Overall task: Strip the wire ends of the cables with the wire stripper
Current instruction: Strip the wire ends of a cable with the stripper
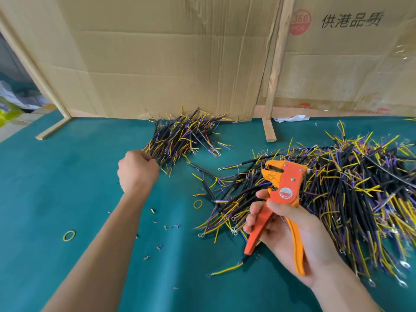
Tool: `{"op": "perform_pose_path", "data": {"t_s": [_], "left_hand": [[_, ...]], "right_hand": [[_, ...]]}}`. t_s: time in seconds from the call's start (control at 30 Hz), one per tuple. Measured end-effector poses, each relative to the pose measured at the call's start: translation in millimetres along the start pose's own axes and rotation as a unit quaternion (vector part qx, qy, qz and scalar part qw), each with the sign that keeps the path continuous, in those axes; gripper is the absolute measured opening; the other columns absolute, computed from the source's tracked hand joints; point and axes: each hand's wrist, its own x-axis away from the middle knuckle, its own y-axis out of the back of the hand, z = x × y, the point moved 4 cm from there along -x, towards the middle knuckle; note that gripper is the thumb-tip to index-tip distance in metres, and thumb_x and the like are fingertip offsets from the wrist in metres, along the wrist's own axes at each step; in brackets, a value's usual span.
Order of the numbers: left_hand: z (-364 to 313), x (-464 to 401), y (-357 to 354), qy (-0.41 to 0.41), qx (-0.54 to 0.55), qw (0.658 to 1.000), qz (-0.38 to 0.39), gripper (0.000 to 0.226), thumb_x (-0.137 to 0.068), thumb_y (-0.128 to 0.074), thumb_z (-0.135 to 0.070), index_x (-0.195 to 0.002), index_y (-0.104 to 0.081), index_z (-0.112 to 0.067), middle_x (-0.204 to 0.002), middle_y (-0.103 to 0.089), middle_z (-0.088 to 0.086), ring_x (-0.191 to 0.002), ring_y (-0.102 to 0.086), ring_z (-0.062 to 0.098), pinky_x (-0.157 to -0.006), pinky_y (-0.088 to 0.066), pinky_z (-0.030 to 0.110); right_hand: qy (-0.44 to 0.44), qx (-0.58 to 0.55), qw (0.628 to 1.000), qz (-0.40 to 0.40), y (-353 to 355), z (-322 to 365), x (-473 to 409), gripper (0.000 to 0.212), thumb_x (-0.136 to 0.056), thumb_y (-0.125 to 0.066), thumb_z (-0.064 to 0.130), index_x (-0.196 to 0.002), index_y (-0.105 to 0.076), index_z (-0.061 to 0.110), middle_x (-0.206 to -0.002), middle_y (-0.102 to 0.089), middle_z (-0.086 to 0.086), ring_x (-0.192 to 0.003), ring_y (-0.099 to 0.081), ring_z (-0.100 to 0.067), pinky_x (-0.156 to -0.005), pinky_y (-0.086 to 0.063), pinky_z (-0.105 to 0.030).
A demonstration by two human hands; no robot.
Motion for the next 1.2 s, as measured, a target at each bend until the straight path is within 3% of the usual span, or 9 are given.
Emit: {"op": "perform_pose_path", "data": {"t_s": [0.1, 0.2, 0.27, 0.37, 0.53, 0.8, 0.9, 1.03, 1.2], "left_hand": [[7.0, 27.2, 12.2, 0.02, 0.092, 0.996, 0.004, 0.012, -0.082, -0.066, -0.016, -0.083, -0.075, -0.024, -0.077, -0.071, 0.005, -0.084, -0.065, 0.031, -0.079, -0.054, 0.034], [-0.5, 78.4, 11.1, -0.037, 0.155, 0.985, 0.064, 0.012, -0.082, -0.074, -0.013, -0.082, -0.073, -0.025, -0.062, -0.064, -0.013, -0.059, -0.058, 0.001, -0.062, -0.045, 0.022], [-7.5, 112.5, 6.2, -0.089, 0.164, 0.976, 0.112, 0.015, -0.082, -0.076, -0.01, -0.081, -0.074, -0.025, -0.063, -0.067, -0.015, -0.058, -0.059, -0.005, -0.06, -0.043, 0.011], [-13.9, 147.6, 2.2, -0.148, 0.152, 0.966, 0.15, 0.018, -0.08, -0.079, -0.008, -0.08, -0.073, -0.025, -0.067, -0.068, -0.016, -0.062, -0.058, -0.005, -0.061, -0.038, 0.005], [-17.5, 172.3, 0.6, -0.213, 0.116, 0.952, 0.186, 0.025, -0.077, -0.079, -0.003, -0.081, -0.071, -0.026, -0.075, -0.067, -0.017, -0.079, -0.061, 0.003, -0.069, -0.038, 0.005], [-51.8, 184.8, -10.6, -0.313, 0.066, 0.932, 0.171, 0.016, -0.088, -0.068, -0.023, -0.1, -0.074, -0.032, -0.088, -0.068, -0.015, -0.089, -0.057, 0.013, -0.082, -0.044, 0.029], [-69.1, 185.9, -22.0, -0.281, 0.121, 0.932, 0.195, 0.017, -0.091, -0.065, -0.021, -0.1, -0.075, -0.03, -0.086, -0.072, -0.013, -0.085, -0.062, 0.012, -0.077, -0.047, 0.03], [-74.8, 180.4, -32.9, -0.192, 0.219, 0.933, 0.209, 0.018, -0.089, -0.067, -0.009, -0.091, -0.077, -0.023, -0.076, -0.072, -0.018, -0.073, -0.064, -0.001, -0.071, -0.049, 0.016], [-72.7, 183.7, -39.0, -0.15, 0.28, 0.935, 0.156, 0.025, -0.088, -0.069, -0.007, -0.086, -0.074, -0.031, -0.072, -0.07, -0.018, -0.069, -0.067, 0.004, -0.068, -0.052, 0.02]], "right_hand": [[-0.003, 0.006, 1.0, -0.011, -0.4, -0.1, 0.0, 0.054, -0.057, -0.096, 0.019, -0.104, -0.073, 0.006, -0.087, -0.066, -0.024, -0.072, -0.065, -0.039, -0.068, -0.057, -0.047], [-0.006, 0.014, 1.0, -0.007, -3.2, 1.3, 3.2, 0.058, -0.055, -0.097, 0.02, -0.106, -0.073, 0.006, -0.098, -0.068, -0.028, -0.072, -0.065, -0.038, -0.069, -0.058, -0.047], [-0.006, 0.014, 1.0, -0.001, -6.2, 3.0, 5.8, 0.06, -0.056, -0.097, 0.02, -0.109, -0.072, 0.005, -0.115, -0.068, -0.03, -0.072, -0.065, -0.037, -0.071, -0.058, -0.046], [0.013, 0.006, 1.0, 0.0, -7.8, 8.6, 7.8, 0.057, -0.067, -0.087, 0.015, -0.118, -0.065, 0.002, -0.132, -0.063, -0.028, -0.073, -0.064, -0.035, -0.071, -0.058, -0.044], [0.039, 0.009, 0.999, -0.021, -3.7, 17.1, 9.4, 0.046, -0.077, -0.072, 0.015, -0.12, -0.069, 0.001, -0.134, -0.064, -0.023, -0.074, -0.062, -0.035, -0.068, -0.056, -0.042], [0.048, 0.044, 0.998, -0.013, -6.6, 16.4, 10.8, 0.053, -0.078, -0.068, 0.014, -0.129, -0.066, 0.0, -0.133, -0.065, -0.02, -0.076, -0.064, -0.032, -0.069, -0.057, -0.041], [0.044, 0.046, 0.998, -0.001, -7.7, 16.6, 10.8, 0.054, -0.078, -0.068, 0.014, -0.131, -0.065, 0.003, -0.131, -0.066, -0.022, -0.076, -0.066, -0.031, -0.071, -0.058, -0.042], [0.035, 0.058, 0.998, -0.01, -6.0, 17.2, 10.3, 0.057, -0.074, -0.073, 0.018, -0.13, -0.068, 0.009, -0.11, -0.068, -0.03, -0.076, -0.067, -0.033, -0.072, -0.057, -0.043], [0.032, 0.056, 0.998, -0.023, -7.7, 15.7, 8.9, 0.056, -0.07, -0.075, 0.017, -0.126, -0.07, 0.008, -0.117, -0.068, -0.024, -0.075, -0.068, -0.033, -0.073, -0.059, -0.045]]}}
